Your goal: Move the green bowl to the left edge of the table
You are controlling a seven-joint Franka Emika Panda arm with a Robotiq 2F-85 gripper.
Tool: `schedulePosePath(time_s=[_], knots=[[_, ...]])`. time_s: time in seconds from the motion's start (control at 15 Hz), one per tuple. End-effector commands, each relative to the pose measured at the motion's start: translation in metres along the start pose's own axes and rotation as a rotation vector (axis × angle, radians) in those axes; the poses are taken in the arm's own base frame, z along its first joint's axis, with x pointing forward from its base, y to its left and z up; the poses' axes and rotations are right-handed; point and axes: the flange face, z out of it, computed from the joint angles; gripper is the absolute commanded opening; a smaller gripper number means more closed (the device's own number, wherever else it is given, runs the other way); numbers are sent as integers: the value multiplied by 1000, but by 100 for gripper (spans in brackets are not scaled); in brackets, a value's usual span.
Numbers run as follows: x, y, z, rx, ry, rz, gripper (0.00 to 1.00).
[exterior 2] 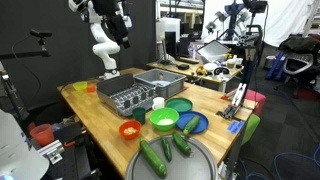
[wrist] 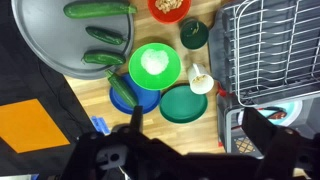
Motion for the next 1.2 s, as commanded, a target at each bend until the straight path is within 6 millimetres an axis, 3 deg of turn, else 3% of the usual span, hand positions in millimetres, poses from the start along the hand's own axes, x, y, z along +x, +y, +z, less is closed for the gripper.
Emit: schedulePosePath(time_s=[0.0, 0.87, 1.13], knots=[[0, 0, 0, 0, -1, 0, 100], [0, 0, 0, 0, -1, 0, 100], [4, -1, 33, 0, -55, -31, 100]])
